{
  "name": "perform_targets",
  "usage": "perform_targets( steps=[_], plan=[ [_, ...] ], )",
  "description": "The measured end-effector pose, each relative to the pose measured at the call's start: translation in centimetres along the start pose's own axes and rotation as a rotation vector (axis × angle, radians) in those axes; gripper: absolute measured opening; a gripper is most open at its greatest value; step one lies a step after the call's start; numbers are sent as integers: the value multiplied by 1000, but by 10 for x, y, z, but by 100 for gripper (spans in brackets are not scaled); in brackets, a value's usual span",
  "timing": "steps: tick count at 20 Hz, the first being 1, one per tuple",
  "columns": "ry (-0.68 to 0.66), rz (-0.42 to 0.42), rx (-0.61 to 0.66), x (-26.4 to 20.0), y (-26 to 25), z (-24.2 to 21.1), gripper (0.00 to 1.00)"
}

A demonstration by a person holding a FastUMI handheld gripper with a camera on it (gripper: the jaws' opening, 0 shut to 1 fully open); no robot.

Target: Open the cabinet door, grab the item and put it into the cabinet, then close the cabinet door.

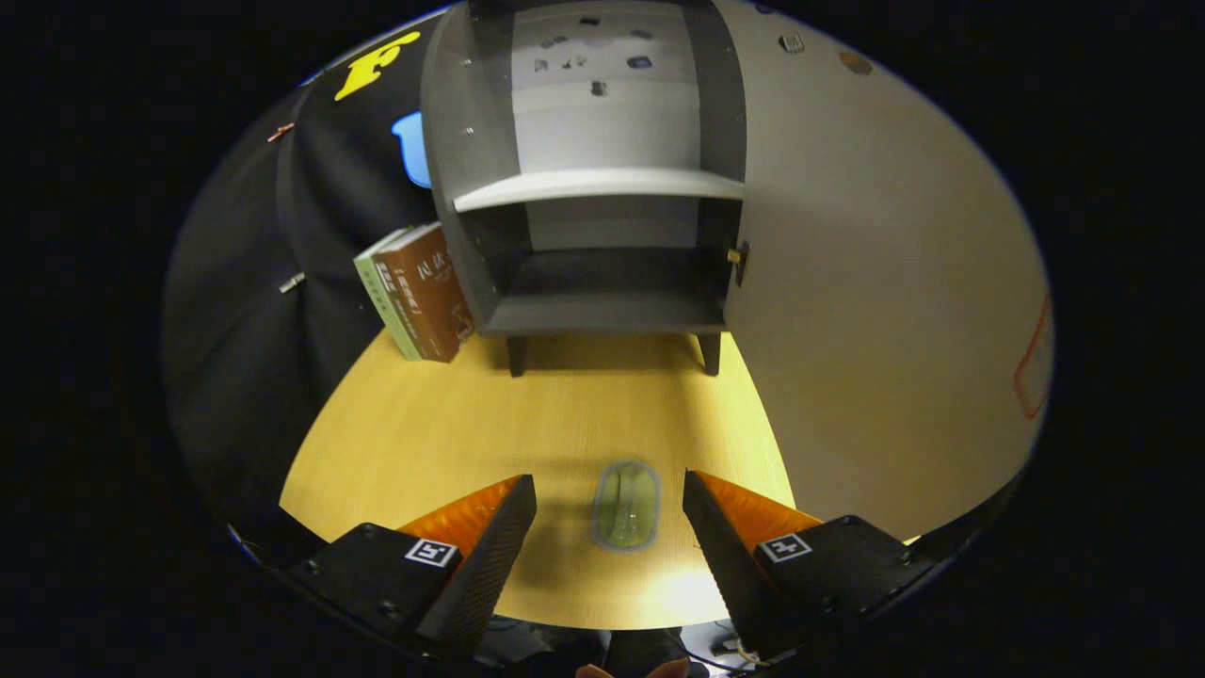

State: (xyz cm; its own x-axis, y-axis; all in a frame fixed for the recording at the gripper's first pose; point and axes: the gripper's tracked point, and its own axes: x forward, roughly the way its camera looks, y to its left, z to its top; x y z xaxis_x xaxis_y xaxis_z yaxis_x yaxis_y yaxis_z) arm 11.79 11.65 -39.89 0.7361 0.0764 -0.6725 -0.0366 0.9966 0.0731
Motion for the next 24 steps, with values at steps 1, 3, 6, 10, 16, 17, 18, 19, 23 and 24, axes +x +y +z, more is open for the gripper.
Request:
perform_targets(
  steps=[1, 3, 6, 10, 16, 17, 18, 19, 23, 24],
  plan=[
    [24, -10, 8, 13, -3, -9, 100],
    [69, -15, 20, 37, -8, -28, 99],
    [123, -2, 1, 72, -3, -55, 99],
    [185, -3, -7, 113, -2, -85, 90],
    [197, -36, -6, 137, -13, -92, 43],
    [195, -33, 7, 134, -15, -90, 24],
    [203, -30, 15, 140, -16, -92, 24],
    [203, -33, 15, 136, -18, -91, 19],
    [173, -29, 45, 123, -22, -74, 18],
    [157, -19, 63, 116, -19, -65, 18]
  ],
)
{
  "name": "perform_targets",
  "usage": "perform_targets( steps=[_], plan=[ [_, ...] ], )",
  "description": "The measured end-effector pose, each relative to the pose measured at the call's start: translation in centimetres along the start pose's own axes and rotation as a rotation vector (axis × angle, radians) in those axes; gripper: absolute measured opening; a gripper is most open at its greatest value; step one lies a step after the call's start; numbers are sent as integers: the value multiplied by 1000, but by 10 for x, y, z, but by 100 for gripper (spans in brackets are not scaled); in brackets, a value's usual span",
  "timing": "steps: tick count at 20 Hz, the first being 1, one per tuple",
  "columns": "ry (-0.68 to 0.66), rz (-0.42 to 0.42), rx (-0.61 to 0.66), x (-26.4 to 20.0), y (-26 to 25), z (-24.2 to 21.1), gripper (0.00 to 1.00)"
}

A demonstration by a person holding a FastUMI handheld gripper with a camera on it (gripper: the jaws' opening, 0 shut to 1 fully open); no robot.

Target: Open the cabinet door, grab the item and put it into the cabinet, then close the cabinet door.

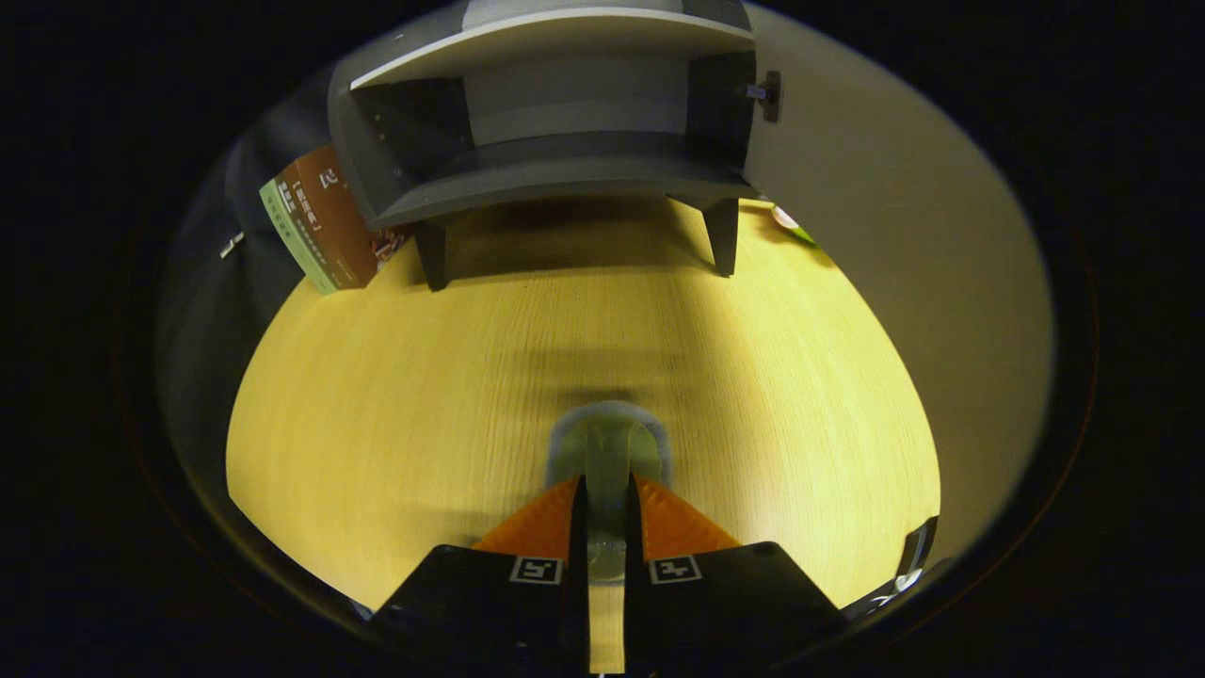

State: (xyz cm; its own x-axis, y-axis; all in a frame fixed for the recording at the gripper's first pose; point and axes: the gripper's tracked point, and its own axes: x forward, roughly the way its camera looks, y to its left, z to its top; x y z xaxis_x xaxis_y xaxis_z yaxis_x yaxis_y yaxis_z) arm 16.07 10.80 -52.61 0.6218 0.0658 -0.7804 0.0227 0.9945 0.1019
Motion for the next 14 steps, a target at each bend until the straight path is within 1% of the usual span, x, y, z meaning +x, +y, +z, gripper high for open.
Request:
perform_targets(
  steps=[2, 5, 8, 11, 14],
  plan=[
    [-60, 22, 26, -20, 6, 23, 18],
    [-141, 21, 17, -58, 11, 61, 19],
    [-195, 4, 9, -101, 14, 97, 18],
    [-237, -1, 51, -139, 22, 136, 18],
    [-238, -7, 76, -165, 28, 176, 18]
  ],
)
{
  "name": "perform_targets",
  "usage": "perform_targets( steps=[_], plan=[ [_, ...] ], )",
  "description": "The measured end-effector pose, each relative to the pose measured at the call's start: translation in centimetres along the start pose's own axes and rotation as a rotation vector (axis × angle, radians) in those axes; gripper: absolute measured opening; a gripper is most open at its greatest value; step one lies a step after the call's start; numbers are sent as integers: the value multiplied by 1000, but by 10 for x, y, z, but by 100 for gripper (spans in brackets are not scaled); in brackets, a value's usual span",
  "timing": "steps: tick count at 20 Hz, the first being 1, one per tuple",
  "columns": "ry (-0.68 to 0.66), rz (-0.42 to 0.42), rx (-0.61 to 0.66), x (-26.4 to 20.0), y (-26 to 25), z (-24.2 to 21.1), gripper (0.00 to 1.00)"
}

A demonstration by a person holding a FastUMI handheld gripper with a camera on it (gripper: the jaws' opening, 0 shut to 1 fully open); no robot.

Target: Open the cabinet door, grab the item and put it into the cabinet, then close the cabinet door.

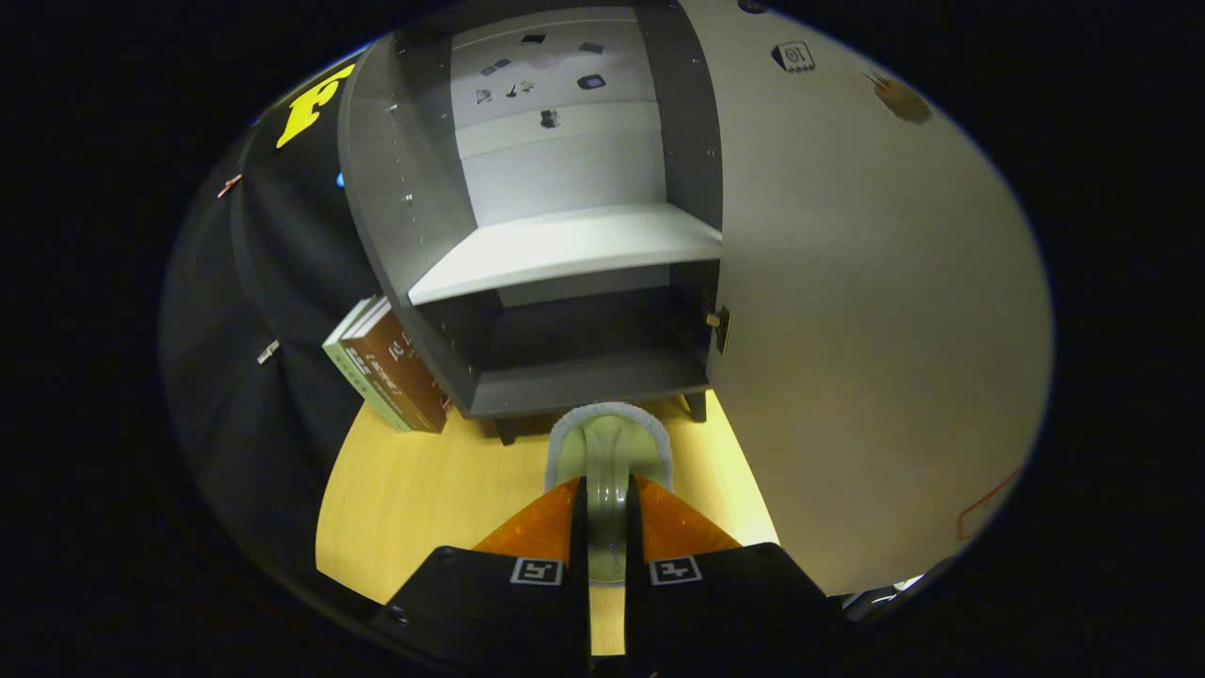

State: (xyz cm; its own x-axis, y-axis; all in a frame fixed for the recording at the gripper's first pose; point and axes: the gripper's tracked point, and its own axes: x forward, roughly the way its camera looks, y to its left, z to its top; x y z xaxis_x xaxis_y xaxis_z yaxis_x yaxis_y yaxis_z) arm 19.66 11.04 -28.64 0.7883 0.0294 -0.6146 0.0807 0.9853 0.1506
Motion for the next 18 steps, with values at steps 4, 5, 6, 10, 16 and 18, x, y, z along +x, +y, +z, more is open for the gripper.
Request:
perform_targets(
  steps=[4, 5, 6, 10, 16, 18],
  plan=[
    [-34, 4, 2, -4, 25, 59, 18],
    [-48, 5, 5, -3, 30, 73, 18],
    [-63, 5, 8, -1, 35, 86, 18],
    [-95, -15, 23, 20, 47, 137, 18],
    [-102, -44, 33, 67, 63, 188, 18],
    [-92, -52, 40, 85, 64, 198, 18]
  ],
)
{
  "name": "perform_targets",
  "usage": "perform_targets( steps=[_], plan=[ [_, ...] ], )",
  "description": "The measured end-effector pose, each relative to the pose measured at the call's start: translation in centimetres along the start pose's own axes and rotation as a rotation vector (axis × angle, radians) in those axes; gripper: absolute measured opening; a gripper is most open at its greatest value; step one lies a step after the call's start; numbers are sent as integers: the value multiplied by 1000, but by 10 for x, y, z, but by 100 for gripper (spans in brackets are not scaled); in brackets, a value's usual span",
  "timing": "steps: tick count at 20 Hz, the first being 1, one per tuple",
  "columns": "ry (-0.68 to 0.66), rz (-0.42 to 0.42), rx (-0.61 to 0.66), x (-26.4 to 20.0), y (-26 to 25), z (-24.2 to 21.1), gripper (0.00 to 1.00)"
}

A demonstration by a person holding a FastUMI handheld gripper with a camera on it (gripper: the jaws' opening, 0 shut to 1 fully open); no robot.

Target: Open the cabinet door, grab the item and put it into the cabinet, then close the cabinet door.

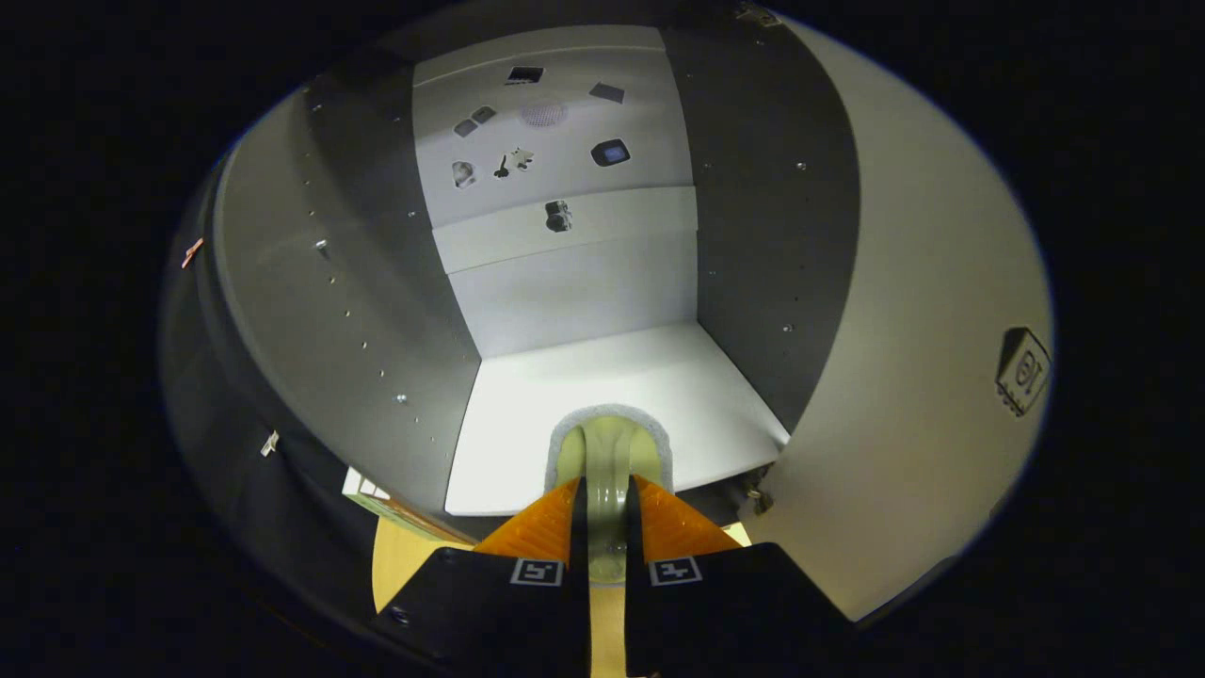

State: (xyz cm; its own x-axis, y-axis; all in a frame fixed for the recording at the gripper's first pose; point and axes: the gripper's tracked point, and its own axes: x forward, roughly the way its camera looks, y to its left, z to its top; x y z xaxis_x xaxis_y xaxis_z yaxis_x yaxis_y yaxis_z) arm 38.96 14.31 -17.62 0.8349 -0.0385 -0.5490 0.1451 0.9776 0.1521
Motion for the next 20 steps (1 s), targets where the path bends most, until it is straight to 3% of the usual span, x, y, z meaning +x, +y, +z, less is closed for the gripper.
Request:
perform_targets(
  steps=[12, 20],
  plan=[
    [120, -44, -13, 109, -5, 3, 18],
    [134, -50, -17, 135, 5, 14, 21]
  ],
)
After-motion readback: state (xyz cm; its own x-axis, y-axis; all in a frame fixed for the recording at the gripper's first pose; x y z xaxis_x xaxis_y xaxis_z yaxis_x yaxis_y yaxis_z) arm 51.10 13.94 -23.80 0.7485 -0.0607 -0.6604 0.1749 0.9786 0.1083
